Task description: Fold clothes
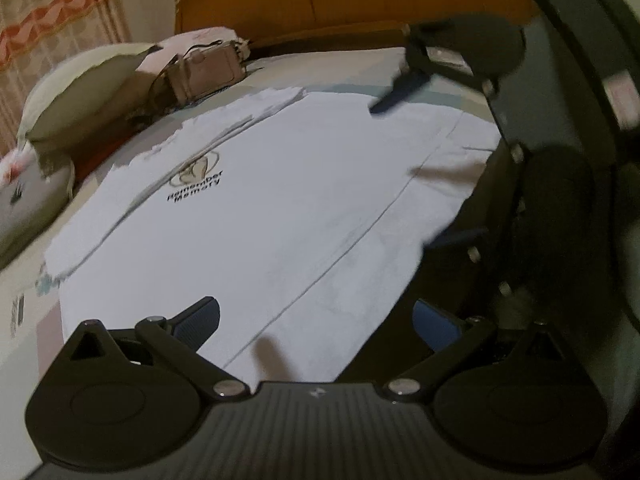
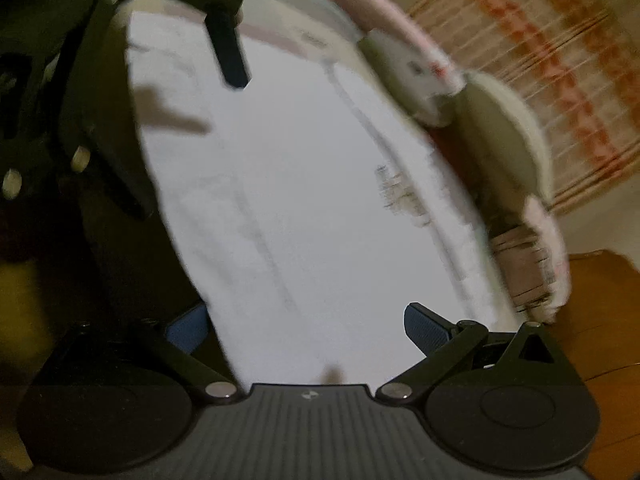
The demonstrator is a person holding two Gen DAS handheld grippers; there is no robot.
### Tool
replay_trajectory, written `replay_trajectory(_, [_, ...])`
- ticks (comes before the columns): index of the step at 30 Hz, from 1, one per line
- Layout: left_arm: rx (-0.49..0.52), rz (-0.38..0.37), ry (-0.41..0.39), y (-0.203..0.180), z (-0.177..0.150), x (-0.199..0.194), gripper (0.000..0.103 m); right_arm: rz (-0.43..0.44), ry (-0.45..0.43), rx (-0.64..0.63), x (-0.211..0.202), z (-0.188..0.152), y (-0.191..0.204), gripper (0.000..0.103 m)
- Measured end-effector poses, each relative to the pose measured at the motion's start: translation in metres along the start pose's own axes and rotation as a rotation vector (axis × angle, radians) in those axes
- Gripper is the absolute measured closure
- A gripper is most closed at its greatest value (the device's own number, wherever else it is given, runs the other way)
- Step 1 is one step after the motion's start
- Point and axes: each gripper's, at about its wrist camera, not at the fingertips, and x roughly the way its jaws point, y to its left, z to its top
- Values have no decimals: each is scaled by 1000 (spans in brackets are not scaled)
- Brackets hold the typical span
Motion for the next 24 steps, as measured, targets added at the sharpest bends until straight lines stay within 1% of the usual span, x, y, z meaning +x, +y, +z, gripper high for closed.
replay_trajectory(4, [38,15,-4,-6,6,7,1,-49,-28,72,-3,2,-15,0])
replay_trajectory(6, [63,35,-15,-10,8,9,1,-64,-41,97,-5,3,-20,0])
replay_trajectory(11, [131,148,-13,-13,12,23,0,-76,-58,134,-8,3,-30,0])
replay_trajectory(15, [146,230,-8,-7,13,26,1,-60,-59,156,-9,0,-33,0])
replay_trajectory(19, [122,226,-33,-1,19,21,1,0,-73,121,-7,1,-19,0])
replay_trajectory(20, [119,228,-40,-1,20,20,1,0,-82,118,-5,2,-15,0])
replay_trajectory(24, [137,216,-45,-2,19,16,1,-67,-62,119,12,7,-7,0])
